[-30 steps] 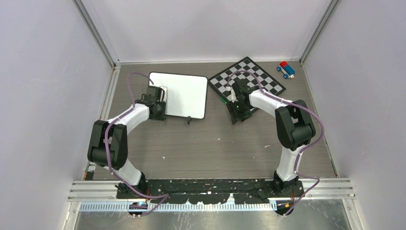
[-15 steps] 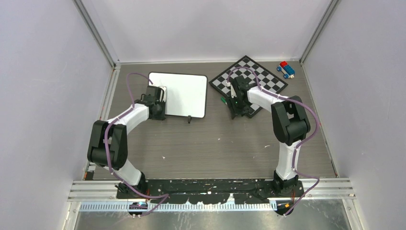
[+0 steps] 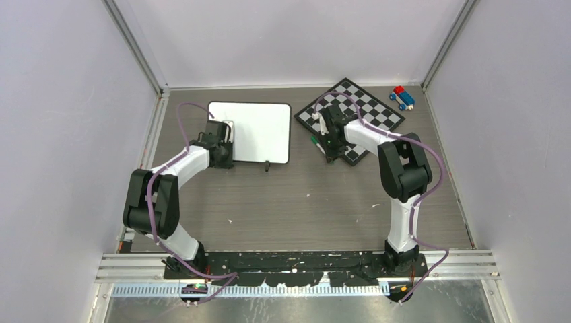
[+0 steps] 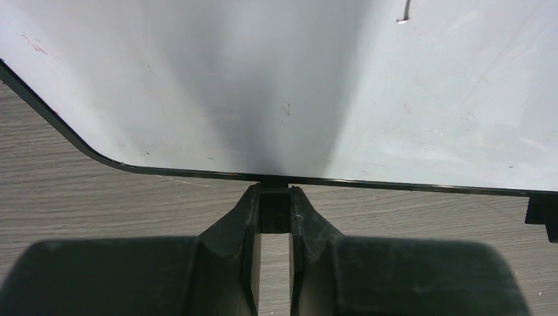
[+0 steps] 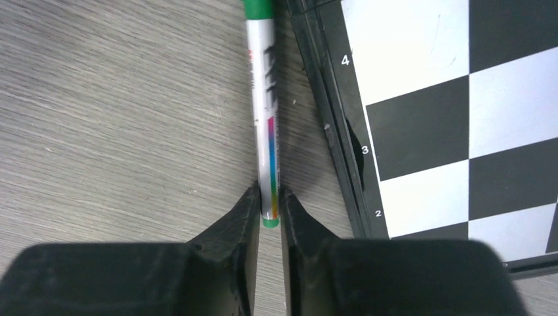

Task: Write a sentence on the whiteboard
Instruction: Pick up the whiteboard marker at the center of the board.

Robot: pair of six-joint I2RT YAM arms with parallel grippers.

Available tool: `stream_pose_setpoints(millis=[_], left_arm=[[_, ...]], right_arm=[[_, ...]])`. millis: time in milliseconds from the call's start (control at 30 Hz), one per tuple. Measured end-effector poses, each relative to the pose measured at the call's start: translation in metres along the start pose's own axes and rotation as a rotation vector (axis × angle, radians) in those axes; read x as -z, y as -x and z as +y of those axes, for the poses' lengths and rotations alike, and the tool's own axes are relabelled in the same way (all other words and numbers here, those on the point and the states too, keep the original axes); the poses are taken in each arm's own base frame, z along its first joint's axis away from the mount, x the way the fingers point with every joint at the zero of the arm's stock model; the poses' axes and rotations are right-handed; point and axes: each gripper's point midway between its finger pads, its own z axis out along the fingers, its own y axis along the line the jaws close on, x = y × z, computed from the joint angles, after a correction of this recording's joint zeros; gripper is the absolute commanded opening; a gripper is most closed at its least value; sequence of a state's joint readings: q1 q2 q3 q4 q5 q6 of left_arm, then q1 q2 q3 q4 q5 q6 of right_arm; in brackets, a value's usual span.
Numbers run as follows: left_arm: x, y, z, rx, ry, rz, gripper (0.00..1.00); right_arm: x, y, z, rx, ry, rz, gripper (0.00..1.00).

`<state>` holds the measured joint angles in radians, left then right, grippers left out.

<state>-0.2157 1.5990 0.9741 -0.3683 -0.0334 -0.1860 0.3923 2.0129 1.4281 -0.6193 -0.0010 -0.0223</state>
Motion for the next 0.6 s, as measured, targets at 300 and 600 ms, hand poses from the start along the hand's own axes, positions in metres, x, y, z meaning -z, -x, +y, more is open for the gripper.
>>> stream_pose_setpoints(millis=[300,600], left_arm=[[-0.003,-0.006,-0.021,-0.020,-0.008,-0.013,0.05],[-0.009,-0.020,-0.052,-0.059,-0.028,-0.008,0.14]], right_arm=[[0.010,-0.022,-0.002,-0.004,0.014,0.019,0.00],[0.073,-0.033,-0.008,-0.132,0.119,-0.023,0.00]])
